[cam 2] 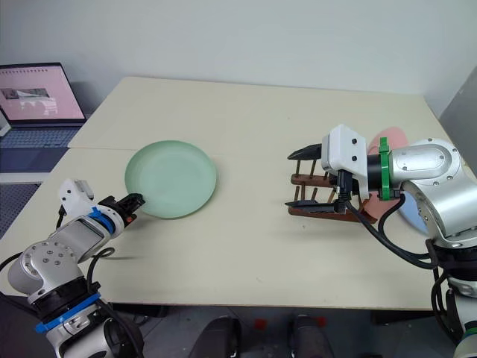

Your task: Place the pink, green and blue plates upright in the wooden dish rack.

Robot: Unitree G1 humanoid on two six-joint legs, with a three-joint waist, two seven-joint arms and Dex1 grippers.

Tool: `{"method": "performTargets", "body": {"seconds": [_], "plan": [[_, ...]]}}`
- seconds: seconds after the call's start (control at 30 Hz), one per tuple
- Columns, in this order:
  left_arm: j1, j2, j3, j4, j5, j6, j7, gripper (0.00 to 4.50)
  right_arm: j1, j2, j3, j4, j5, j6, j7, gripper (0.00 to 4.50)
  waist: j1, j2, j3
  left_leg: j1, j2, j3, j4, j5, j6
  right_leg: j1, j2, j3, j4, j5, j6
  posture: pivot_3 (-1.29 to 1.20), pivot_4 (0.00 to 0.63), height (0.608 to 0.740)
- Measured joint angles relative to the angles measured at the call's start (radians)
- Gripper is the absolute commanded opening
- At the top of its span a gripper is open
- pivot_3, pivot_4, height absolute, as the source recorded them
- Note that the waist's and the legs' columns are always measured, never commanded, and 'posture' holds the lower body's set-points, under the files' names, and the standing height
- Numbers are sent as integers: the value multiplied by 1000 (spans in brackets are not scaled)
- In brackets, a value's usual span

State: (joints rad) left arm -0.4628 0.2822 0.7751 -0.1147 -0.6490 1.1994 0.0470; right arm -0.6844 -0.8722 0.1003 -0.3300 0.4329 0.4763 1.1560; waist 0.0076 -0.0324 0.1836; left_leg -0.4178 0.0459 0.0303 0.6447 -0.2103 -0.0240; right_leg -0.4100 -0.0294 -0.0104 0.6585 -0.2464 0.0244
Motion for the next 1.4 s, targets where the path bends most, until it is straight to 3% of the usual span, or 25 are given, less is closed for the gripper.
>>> {"method": "performTargets", "body": {"seconds": [0.27, 0.43, 0.57, 0.77, 0.87, 1.2, 1.4], "plan": [[-86, -88, 21, -38, -52, 16, 101, 19, -4, 53, 53, -2, -75, -36, -14, 4500, 4, -2, 0, -1, -1, 0, 2, 0, 0, 1, 0, -1, 0, 1, 1, 0, 150, 739], [-289, -222, -10, -78, -75, 14, 258, 19, -63, 166, 210, 44, -275, -148, -92, 4500, -1, -3, 0, -1, -2, 0, 2, 0, 0, 1, 1, 1, 0, 2, 2, 0, 150, 739], [-392, -319, -73, -50, -72, -7, 342, 19, -169, 278, 322, 202, -489, -275, -197, 4500, -7, -3, 0, -1, -2, 1, 1, 1, -1, 0, 1, 1, 0, 2, 2, 0, 150, 739], [-448, -376, -114, 0, -77, -28, 393, 19, -283, 359, 420, 425, -753, -461, -343, 4500, -9, -3, 0, -2, -1, 1, 0, 1, -2, -1, 2, 0, 0, 2, 2, 0, 150, 739], [-462, -386, -127, 18, -78, -34, 401, 0, -300, 399, 435, 493, -825, -514, -397, 3862, -9, -3, 0, -2, -1, 2, 0, 1, -2, -1, 2, 0, 0, 2, 2, 0, 150, 739], [-466, -385, -132, 27, -113, -34, 431, 0, -301, 422, 433, 590, -915, -588, -437, 138, -10, -3, 0, -1, -1, 1, 0, 1, -2, -1, 2, 0, 1, 2, 2, 0, 150, 739], [-461, -375, -130, 13, -152, -22, 451, 0, -302, 427, 429, 619, -925, -623, -460, 37, -10, -3, 0, -1, -1, 1, 0, 2, -3, -1, 2, 0, 1, 2, 2, 0, 150, 739]]}}
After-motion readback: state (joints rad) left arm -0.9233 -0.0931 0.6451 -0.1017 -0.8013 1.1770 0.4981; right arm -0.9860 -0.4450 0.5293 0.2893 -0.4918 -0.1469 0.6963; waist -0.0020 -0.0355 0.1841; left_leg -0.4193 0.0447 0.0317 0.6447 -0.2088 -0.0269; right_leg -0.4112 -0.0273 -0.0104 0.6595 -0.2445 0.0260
